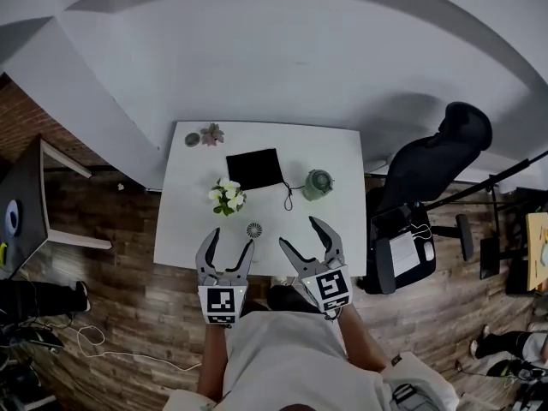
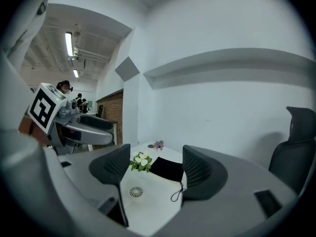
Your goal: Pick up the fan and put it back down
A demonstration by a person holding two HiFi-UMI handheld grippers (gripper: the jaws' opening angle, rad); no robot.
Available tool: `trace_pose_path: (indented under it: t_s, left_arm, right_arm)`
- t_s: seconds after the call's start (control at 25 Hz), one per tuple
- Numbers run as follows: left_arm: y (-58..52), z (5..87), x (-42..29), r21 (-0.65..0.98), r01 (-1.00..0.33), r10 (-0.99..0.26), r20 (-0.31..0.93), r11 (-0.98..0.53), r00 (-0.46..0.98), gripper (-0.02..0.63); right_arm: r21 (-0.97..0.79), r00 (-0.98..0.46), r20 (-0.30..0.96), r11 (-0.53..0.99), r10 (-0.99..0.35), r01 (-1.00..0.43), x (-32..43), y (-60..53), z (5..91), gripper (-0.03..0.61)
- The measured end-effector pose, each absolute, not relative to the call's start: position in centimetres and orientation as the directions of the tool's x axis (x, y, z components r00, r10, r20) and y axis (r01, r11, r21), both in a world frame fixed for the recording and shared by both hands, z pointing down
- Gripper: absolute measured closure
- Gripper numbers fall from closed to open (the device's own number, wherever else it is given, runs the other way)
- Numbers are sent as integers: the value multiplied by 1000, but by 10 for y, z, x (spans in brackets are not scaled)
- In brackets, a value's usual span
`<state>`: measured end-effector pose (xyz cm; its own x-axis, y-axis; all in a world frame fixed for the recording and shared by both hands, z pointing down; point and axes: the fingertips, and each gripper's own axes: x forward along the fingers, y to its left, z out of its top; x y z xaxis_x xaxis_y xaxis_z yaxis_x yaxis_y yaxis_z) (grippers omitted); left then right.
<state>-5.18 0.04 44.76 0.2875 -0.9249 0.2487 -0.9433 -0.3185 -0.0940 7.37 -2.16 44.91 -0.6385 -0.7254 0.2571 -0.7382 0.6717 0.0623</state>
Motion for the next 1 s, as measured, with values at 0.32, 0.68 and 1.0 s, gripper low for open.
trace_pose_path:
  t_s: [0.32, 0.68, 1.0]
  left_arm:
    - [-19, 486, -36, -78, -941, -896, 340, -328, 284, 293]
    - [-37, 528, -30, -39, -931, -849, 425, -364, 314, 287]
    - [-50, 568, -27, 6, -913, -794, 492, -407, 357, 284]
  right_arm:
    - [9, -668, 329, 710, -667, -705, 75, -37, 491, 245]
    - [-15, -662, 409, 721, -628, -693, 74, -50, 526, 245]
    - [-32, -634, 475, 708, -611, -706, 71, -59, 556, 245]
